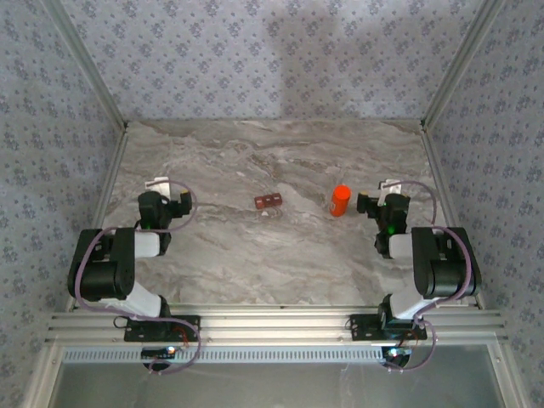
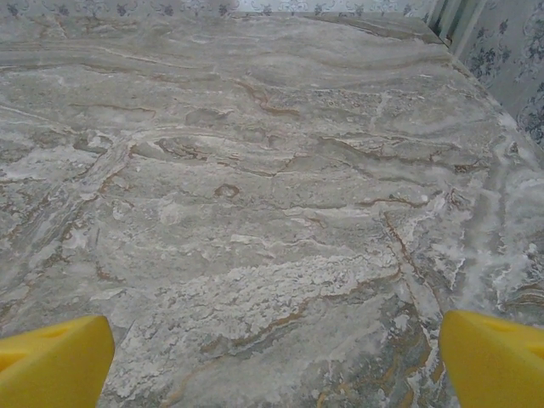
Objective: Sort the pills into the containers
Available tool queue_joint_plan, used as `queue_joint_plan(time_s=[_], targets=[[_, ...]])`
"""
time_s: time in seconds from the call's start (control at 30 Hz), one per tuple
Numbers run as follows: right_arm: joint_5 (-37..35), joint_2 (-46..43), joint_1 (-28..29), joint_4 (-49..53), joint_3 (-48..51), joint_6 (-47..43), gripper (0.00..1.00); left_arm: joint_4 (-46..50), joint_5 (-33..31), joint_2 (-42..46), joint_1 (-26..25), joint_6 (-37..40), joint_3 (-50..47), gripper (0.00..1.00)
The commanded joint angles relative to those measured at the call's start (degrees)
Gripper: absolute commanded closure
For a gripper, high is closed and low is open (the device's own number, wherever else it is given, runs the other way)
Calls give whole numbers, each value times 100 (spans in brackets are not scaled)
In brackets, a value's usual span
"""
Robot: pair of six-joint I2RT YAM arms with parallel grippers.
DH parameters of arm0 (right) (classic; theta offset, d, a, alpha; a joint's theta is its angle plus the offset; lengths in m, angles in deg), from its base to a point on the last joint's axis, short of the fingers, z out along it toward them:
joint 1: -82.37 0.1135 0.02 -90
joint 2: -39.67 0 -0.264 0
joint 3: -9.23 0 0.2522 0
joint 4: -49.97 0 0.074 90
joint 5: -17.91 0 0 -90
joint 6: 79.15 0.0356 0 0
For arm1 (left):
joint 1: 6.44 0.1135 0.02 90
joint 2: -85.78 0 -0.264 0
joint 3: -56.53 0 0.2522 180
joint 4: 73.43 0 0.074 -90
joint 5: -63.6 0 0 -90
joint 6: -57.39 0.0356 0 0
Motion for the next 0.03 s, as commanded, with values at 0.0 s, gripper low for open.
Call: queue_joint_plan(time_s=[0.0], targets=[[137, -40, -25, 16, -84, 18, 0, -8, 104, -5, 11, -71, 53, 0]])
